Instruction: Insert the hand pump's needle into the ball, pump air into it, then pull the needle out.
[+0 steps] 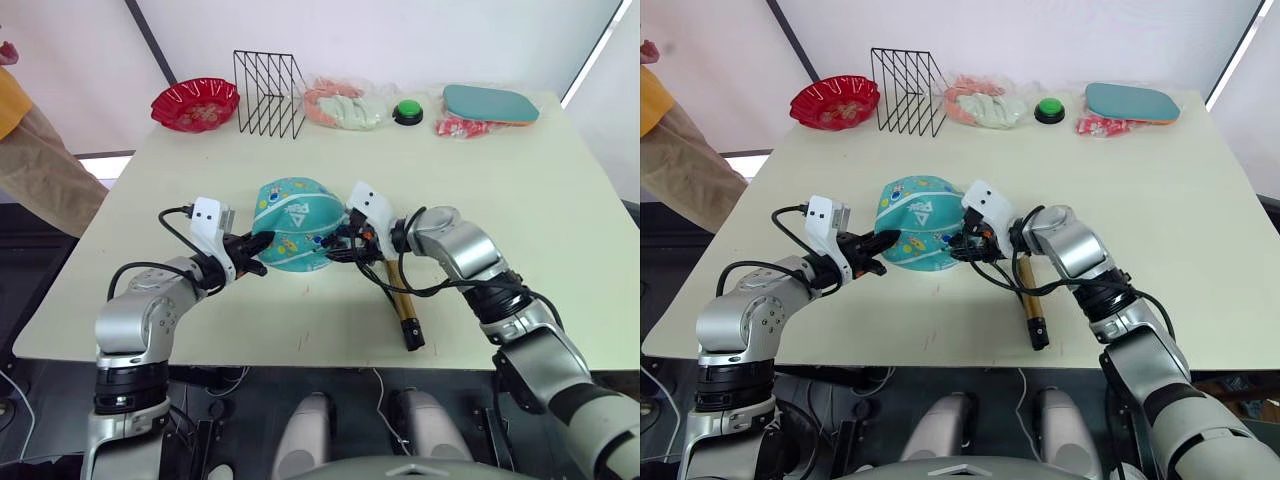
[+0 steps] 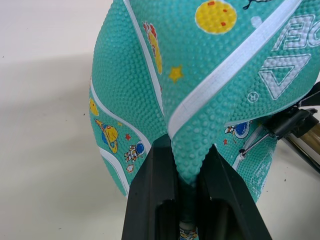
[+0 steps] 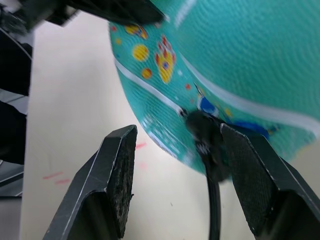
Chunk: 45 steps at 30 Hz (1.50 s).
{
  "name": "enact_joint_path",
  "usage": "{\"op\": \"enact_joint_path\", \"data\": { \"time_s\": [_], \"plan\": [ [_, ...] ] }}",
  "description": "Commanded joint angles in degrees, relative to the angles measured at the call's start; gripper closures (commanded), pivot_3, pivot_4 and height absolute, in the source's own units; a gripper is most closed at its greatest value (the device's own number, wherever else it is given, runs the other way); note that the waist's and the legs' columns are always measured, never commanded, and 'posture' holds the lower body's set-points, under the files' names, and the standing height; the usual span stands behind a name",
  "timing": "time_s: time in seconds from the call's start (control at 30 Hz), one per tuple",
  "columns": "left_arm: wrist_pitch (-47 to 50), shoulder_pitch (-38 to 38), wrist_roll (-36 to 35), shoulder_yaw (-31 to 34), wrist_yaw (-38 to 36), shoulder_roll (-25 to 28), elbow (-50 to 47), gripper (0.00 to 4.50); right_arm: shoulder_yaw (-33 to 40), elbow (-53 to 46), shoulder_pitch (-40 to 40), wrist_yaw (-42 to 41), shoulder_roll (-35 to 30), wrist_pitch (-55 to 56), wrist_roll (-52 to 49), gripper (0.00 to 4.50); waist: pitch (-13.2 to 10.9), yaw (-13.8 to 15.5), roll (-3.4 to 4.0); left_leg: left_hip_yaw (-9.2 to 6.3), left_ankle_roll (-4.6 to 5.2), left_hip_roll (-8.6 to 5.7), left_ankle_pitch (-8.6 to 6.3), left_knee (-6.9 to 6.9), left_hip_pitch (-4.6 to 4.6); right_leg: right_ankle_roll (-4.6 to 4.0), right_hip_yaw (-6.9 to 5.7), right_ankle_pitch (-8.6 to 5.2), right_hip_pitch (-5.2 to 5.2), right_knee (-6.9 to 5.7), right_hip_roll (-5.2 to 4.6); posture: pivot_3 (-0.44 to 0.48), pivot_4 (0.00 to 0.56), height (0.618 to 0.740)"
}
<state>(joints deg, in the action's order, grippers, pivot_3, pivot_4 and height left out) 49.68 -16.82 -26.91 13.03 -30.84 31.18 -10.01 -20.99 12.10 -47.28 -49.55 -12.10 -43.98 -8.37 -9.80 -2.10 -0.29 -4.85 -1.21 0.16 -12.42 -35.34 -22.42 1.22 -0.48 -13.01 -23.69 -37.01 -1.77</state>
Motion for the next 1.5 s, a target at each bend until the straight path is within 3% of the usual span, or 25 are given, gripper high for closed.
{"op": "enact_joint_path", "data": {
  "time_s": [0.03, 0.87, 1.5],
  "plan": [
    [1.95, 1.79, 0.76, -1.36, 0.59, 0.54, 2.09, 4.5, 1.8, -2.73, 0.47, 1.2, -0.32, -1.38, -0.78, 1.72, 0.0, -0.03, 0.0, 0.0, 0.0, 0.0, 0.0, 0.0, 0.0, 0.0, 0.0, 0.0, 0.0, 0.0, 0.0, 0.0, 0.15, 0.74],
    [1.83, 3.04, 0.4, -1.54, 1.19, 0.19, 1.48, 4.5, 1.12, -2.55, 0.44, 1.93, 3.72, -0.47, -2.02, 1.72, 0.01, -0.13, -0.01, 0.04, 0.0, 0.01, 0.0, -0.01, 0.01, 0.0, 0.05, 0.0, 0.0, -0.02, 0.03, 0.0, 0.15, 0.74],
    [1.88, 3.0, 0.14, -1.83, 1.53, 0.17, 1.32, 4.5, -0.9, 1.75, -0.12, 1.61, 5.49, 6.36, 0.55, 1.72, 0.03, -0.22, -0.05, 0.11, 0.0, 0.01, 0.0, -0.07, 0.07, 0.0, 0.13, 0.0, -0.01, -0.16, 0.05, 0.0, 0.15, 0.74]
  ]
}}
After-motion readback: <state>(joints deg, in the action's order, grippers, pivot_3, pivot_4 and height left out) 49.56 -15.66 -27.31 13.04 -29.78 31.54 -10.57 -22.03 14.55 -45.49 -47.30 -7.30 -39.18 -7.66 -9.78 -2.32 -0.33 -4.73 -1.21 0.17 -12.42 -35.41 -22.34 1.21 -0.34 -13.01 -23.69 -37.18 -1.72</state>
